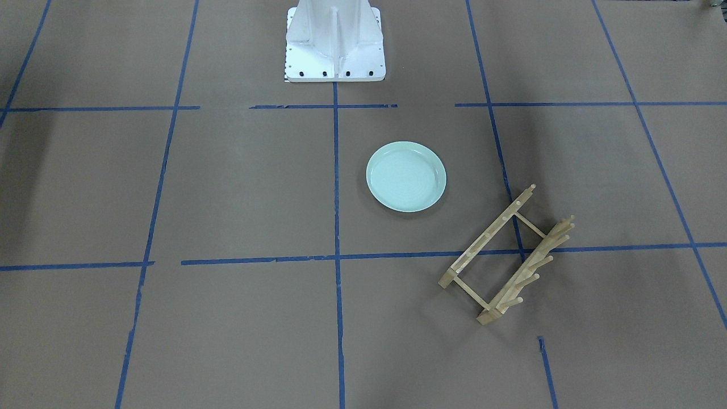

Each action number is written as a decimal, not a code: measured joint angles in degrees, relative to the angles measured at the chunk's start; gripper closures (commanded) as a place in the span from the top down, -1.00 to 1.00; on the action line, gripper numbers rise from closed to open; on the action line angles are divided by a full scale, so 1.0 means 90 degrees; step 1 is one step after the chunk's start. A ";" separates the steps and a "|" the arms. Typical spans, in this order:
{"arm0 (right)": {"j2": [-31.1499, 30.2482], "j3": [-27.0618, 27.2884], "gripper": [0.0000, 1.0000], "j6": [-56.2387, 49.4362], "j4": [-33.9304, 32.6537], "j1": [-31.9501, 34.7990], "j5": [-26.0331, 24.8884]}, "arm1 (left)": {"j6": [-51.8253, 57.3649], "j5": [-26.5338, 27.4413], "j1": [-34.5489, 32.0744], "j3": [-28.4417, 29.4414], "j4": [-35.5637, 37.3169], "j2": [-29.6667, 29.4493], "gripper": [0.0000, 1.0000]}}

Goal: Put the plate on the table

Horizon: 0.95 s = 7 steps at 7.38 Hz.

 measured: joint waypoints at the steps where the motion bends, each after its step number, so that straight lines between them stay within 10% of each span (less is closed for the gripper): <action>1: 0.0000 0.0000 1.00 0.0002 0.0000 0.0001 0.0000 | -0.0223 -0.0004 0.0002 0.0005 0.0002 -0.0012 1.00; 7: 0.0000 0.0000 1.00 0.0000 0.0000 0.0003 0.0000 | -0.0737 0.0002 0.0014 -0.0002 -0.0029 -0.0075 1.00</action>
